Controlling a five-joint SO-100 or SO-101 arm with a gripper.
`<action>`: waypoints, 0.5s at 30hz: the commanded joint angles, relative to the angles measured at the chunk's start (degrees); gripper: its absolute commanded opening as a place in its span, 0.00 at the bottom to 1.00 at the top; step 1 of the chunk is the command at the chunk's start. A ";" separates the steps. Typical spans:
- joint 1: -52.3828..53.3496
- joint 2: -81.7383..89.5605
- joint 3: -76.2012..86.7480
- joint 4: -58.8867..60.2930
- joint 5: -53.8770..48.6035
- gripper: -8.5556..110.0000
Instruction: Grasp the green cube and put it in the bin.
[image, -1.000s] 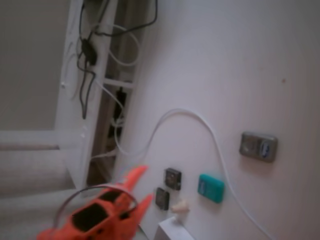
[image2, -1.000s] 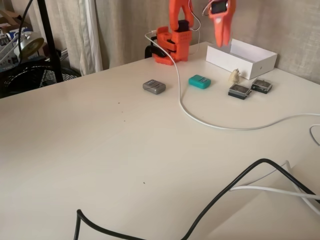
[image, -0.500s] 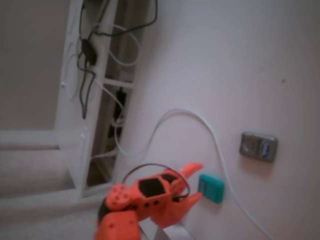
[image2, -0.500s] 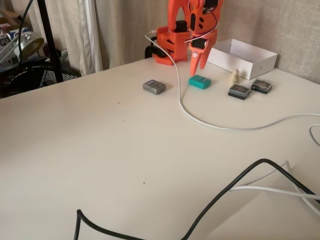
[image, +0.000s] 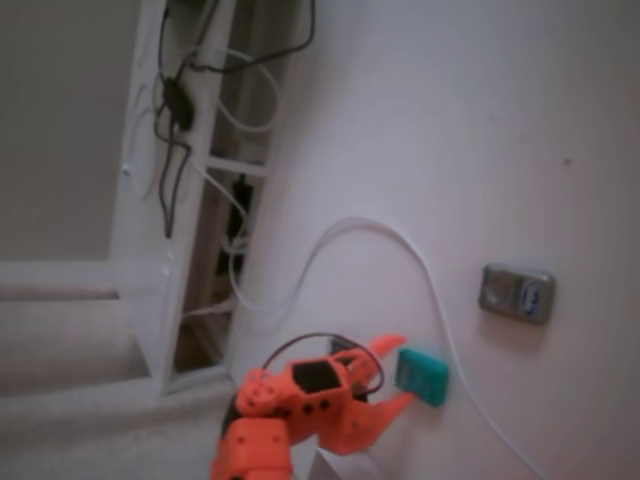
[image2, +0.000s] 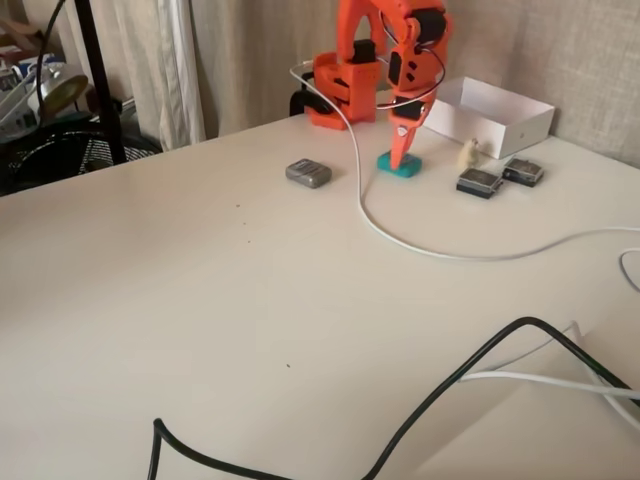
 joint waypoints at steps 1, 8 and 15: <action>-1.58 0.35 0.44 0.35 -1.49 0.28; -1.85 2.46 2.64 -0.18 -2.64 0.30; -0.44 2.46 4.92 -3.52 -1.32 0.29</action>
